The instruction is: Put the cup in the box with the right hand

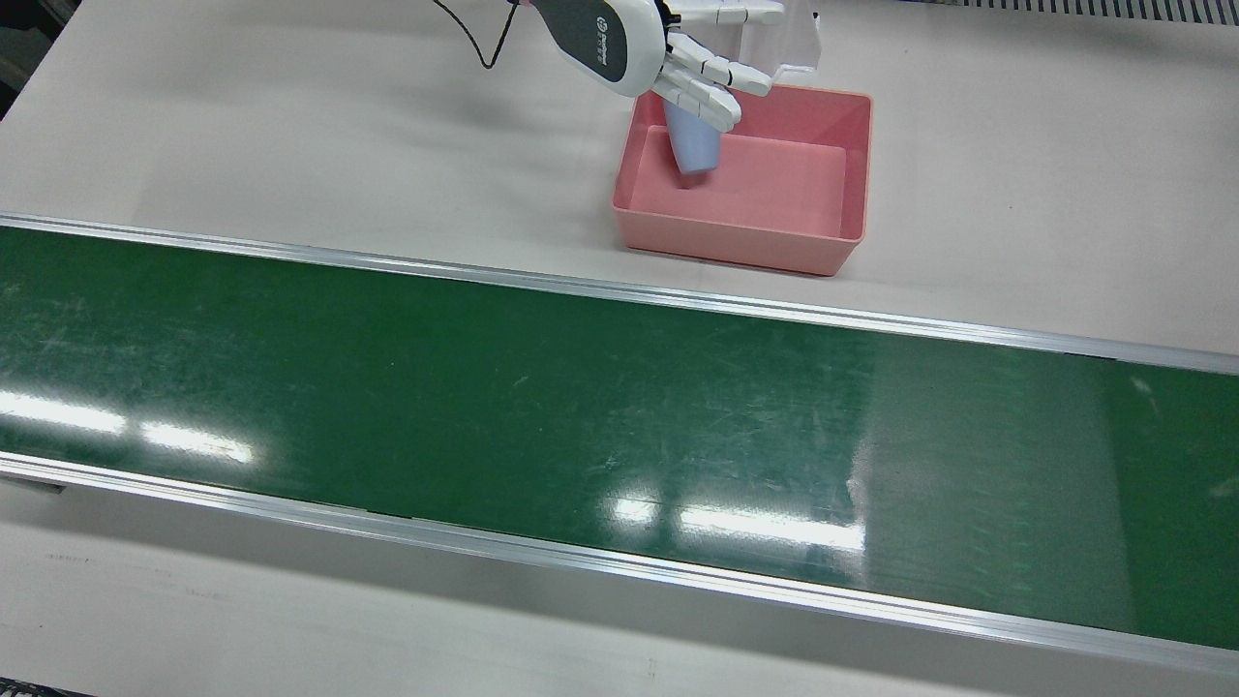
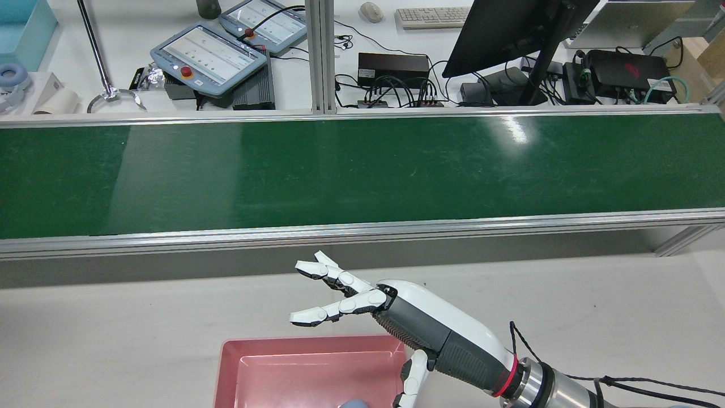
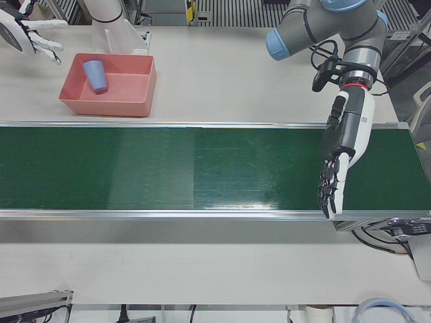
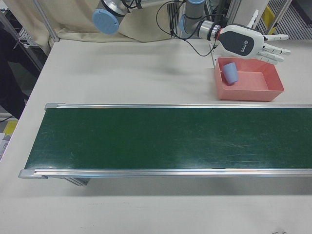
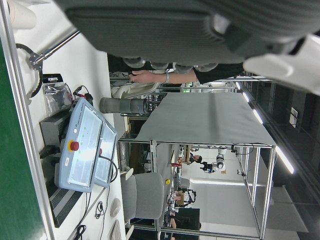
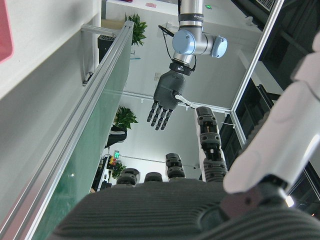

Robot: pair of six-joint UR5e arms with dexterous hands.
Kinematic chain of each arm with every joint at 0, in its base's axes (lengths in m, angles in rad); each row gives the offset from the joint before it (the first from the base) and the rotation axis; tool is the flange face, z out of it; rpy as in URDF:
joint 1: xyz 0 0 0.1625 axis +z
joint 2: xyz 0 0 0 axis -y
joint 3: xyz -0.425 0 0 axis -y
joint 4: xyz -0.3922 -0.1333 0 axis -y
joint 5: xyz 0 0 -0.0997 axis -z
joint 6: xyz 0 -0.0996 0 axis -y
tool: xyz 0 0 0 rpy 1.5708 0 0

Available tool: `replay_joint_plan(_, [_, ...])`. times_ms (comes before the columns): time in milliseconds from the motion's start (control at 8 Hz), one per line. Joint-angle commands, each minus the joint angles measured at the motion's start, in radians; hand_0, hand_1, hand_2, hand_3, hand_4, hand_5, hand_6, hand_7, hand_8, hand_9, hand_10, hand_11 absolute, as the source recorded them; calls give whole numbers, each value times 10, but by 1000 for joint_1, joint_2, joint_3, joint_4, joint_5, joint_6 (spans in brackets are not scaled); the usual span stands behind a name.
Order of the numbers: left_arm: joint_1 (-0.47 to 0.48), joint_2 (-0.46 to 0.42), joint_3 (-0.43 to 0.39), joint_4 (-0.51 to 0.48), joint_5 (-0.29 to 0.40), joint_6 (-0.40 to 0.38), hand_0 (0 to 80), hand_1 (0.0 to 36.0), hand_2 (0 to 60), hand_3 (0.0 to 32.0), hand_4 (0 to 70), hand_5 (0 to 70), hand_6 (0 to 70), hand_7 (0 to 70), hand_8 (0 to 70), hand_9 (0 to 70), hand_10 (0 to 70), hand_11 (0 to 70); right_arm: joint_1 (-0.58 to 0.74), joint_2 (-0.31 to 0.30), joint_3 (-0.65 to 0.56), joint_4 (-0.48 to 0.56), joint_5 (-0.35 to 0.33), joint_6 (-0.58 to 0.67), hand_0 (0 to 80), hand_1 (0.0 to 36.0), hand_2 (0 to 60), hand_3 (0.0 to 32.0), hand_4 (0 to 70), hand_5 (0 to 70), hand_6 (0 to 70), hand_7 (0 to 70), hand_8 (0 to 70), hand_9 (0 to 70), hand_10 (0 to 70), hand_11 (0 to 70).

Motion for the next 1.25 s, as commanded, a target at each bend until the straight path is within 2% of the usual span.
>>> replay_joint_plan(0, [0, 0, 0, 0, -1, 0, 0, 0, 0, 0, 0, 0, 0, 0, 0, 0, 0, 0, 91, -29, 10, 0, -9, 29, 456, 117, 180, 0, 162, 39, 59, 213, 7, 55, 39, 71])
replay_joint_plan(125, [0, 0, 0, 0, 1, 0, 0, 0, 0, 0, 0, 0, 0, 0, 0, 0, 0, 0, 242, -97, 7, -11, -14, 96, 514, 360, 600, 0, 158, 112, 118, 400, 96, 196, 91, 166])
replay_joint_plan(250, [0, 0, 2, 0, -1, 0, 0, 0, 0, 0, 0, 0, 0, 0, 0, 0, 0, 0, 409, -180, -21, -13, -18, 165, 498, 360, 600, 0, 157, 115, 149, 534, 158, 302, 126, 214])
replay_joint_plan(375, [0, 0, 2, 0, -1, 0, 0, 0, 0, 0, 0, 0, 0, 0, 0, 0, 0, 0, 561, -219, -85, -13, -59, 230, 486, 360, 600, 0, 162, 118, 181, 669, 237, 426, 173, 279])
replay_joint_plan(500, [0, 0, 2, 0, -1, 0, 0, 0, 0, 0, 0, 0, 0, 0, 0, 0, 0, 0, 674, -218, -201, -5, -116, 315, 510, 360, 600, 0, 218, 123, 197, 700, 275, 478, 195, 310])
replay_joint_plan(750, [0, 0, 0, 1, -1, 0, 0, 0, 0, 0, 0, 0, 0, 0, 0, 0, 0, 0, 860, -214, -376, 22, -170, 375, 493, 360, 600, 0, 158, 138, 233, 700, 369, 597, 261, 405])
replay_joint_plan(875, [0, 0, 0, 1, 1, 0, 0, 0, 0, 0, 0, 0, 0, 0, 0, 0, 0, 0, 920, -210, -459, 83, -190, 400, 510, 359, 600, 0, 209, 140, 239, 700, 379, 612, 269, 414])
replay_joint_plan(1125, [0, 0, 0, 1, -1, 0, 0, 0, 0, 0, 0, 0, 0, 0, 0, 0, 0, 0, 1032, -210, -605, 159, -207, 444, 514, 346, 600, 0, 208, 135, 227, 700, 359, 584, 254, 394])
